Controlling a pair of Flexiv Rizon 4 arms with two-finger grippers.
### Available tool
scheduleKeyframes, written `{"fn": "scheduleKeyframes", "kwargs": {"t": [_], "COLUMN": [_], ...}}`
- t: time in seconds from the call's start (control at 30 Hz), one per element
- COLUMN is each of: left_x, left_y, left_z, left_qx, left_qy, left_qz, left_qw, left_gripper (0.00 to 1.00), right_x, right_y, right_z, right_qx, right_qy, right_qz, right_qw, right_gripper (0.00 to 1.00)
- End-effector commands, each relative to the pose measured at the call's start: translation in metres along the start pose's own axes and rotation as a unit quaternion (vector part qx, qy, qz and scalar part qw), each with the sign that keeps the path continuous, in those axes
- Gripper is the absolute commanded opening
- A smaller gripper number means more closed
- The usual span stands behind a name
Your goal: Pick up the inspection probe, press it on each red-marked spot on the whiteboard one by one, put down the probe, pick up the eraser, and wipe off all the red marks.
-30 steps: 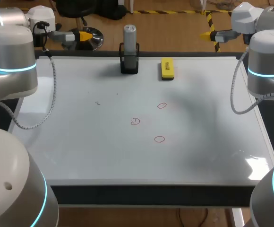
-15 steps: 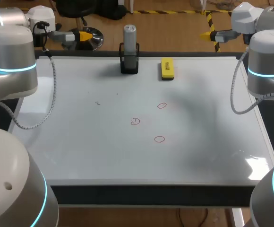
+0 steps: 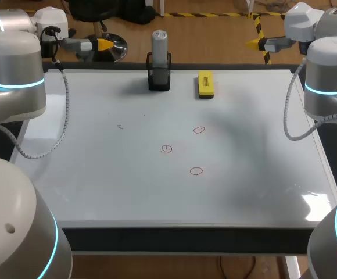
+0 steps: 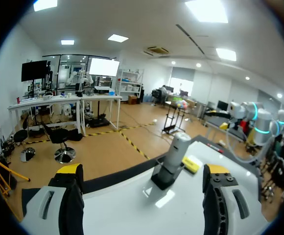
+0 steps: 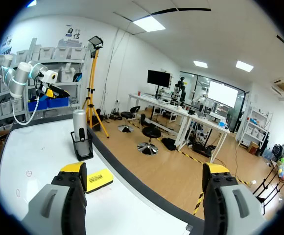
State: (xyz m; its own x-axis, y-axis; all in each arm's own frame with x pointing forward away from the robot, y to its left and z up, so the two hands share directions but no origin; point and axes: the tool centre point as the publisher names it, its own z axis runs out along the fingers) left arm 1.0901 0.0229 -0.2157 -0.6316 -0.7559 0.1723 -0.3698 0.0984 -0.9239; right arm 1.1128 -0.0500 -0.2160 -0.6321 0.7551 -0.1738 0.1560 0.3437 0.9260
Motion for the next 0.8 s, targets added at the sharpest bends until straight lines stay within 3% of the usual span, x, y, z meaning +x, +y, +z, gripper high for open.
{"fn": "scheduleKeyframes", "kwargs": {"t": [0.03, 0.67, 0.8], "left_x": [-0.0004, -0.0004, -0.0001], "left_y": [0.0006, 0.0006, 0.0036], "left_z": [0.0003, 0.0003, 0.0032], "left_qx": [0.001, 0.001, -0.005], "left_qy": [0.001, 0.001, 0.023], "left_qz": [0.0, 0.0, 0.02], "left_qw": [1.0, 1.0, 1.0], "left_gripper": [1.0, 1.0, 1.0], "right_x": [-0.0003, -0.0003, -0.0003], "right_y": [0.0, 0.0, 0.0], "right_z": [0.0004, 0.0004, 0.0004], "right_qx": [0.0, 0.0, 0.0], "right_qy": [0.0, 0.0, 0.0], "right_qz": [0.0, 0.0, 0.0], "right_qw": [1.0, 1.0, 1.0], "right_gripper": [1.0, 1.0, 1.0]}}
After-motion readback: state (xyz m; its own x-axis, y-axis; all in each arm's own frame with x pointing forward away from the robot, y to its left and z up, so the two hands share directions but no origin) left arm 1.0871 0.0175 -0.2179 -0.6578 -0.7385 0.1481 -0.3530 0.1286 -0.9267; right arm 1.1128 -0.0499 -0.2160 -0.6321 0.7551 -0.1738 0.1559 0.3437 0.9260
